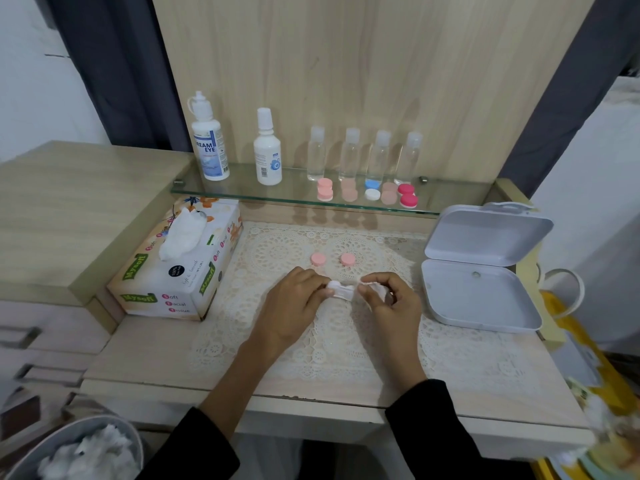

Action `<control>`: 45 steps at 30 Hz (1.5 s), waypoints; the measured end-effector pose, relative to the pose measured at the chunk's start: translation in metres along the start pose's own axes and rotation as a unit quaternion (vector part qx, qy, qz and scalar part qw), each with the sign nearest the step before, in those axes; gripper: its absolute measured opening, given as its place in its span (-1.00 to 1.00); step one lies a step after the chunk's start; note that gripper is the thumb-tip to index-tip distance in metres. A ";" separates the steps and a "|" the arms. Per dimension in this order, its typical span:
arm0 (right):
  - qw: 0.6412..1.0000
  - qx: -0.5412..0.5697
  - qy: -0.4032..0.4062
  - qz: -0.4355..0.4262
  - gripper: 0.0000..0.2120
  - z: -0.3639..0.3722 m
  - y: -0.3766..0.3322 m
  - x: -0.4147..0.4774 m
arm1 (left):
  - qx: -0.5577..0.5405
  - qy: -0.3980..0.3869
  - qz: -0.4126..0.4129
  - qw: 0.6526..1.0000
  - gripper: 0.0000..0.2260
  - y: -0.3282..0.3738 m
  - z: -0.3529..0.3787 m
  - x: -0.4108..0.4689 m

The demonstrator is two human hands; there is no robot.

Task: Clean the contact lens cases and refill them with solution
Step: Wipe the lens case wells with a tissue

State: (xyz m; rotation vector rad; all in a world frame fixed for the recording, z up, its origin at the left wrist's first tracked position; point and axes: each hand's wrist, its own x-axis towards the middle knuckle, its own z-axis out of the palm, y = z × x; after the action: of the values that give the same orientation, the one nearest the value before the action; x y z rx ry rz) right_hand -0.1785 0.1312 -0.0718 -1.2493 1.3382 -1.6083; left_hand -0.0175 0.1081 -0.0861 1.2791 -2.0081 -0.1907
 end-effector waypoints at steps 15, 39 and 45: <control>0.989 -0.122 -0.067 -0.042 -0.80 0.003 0.020 0.006 | -0.075 -0.032 -0.047 0.996 -0.69 0.000 -0.002 0.001; 0.944 -0.248 -0.065 -0.208 -0.82 0.014 0.020 0.001 | -0.112 -0.012 -0.058 0.992 -0.73 0.001 -0.001 0.002; 0.931 -0.238 -0.130 -0.246 -0.79 0.015 0.015 -0.004 | -0.102 -0.004 -0.051 0.993 -0.75 0.002 -0.003 0.000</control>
State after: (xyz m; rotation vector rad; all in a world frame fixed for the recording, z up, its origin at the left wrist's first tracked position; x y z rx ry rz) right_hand -0.1638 0.1264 -0.0873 -2.1524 1.3561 -1.3899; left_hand -0.0170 0.1092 -0.0834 1.2516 -1.8773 -0.4383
